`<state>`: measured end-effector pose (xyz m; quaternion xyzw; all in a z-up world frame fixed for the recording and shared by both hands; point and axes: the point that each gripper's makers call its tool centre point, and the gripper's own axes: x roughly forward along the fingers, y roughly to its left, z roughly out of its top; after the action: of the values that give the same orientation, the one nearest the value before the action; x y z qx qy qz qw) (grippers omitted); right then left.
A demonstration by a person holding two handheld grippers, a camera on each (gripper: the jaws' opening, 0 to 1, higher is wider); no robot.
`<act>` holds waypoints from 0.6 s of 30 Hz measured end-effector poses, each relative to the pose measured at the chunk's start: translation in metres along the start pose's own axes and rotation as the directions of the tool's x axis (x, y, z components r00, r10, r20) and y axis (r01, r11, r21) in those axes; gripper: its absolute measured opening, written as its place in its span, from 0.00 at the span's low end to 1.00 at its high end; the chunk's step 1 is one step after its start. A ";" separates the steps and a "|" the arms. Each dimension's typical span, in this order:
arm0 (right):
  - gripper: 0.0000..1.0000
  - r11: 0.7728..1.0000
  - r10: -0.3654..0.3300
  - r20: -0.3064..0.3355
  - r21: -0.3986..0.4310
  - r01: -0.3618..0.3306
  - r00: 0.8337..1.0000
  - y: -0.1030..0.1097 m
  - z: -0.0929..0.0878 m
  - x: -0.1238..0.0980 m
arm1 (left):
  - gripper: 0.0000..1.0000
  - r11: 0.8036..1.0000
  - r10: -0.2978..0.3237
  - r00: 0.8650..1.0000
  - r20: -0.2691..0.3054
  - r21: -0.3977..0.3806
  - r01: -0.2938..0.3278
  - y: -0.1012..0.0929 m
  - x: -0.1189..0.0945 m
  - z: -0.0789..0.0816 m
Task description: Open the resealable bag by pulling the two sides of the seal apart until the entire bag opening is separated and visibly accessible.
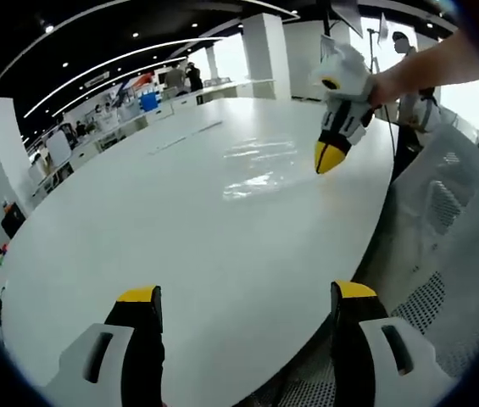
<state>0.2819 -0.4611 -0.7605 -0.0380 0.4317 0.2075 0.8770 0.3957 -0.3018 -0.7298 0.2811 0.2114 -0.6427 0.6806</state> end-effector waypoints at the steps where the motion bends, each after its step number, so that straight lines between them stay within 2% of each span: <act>1: 0.00 1.000 0.004 0.009 0.001 -0.004 1.000 0.002 0.001 -0.001 | 0.79 1.000 -0.001 1.000 0.000 -0.006 0.001 0.000 0.000 0.000; 7: 0.00 0.998 0.045 0.025 -0.034 -0.044 0.999 0.015 0.011 -0.007 | 0.76 0.999 -0.015 1.000 0.023 0.036 0.014 0.002 0.002 0.012; 10: 0.00 0.997 0.065 0.029 -0.043 -0.064 0.997 0.019 0.015 -0.008 | 0.75 0.998 -0.036 0.999 0.016 0.061 0.035 -0.001 0.006 0.014; 12: 0.00 0.992 0.117 0.025 -0.042 -0.116 0.993 0.030 0.020 -0.010 | 0.75 0.991 -0.071 0.997 -0.003 0.110 0.071 -0.006 0.013 0.013; 18: 0.00 0.985 0.157 0.016 -0.070 -0.156 0.987 0.040 0.028 -0.015 | 0.73 0.975 -0.108 0.994 -0.014 0.194 0.108 -0.010 0.027 0.021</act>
<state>0.2785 -0.4230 -0.7269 -0.0320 0.4165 0.2909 0.8608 0.3867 -0.3362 -0.7330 0.3355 0.1640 -0.6957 0.6136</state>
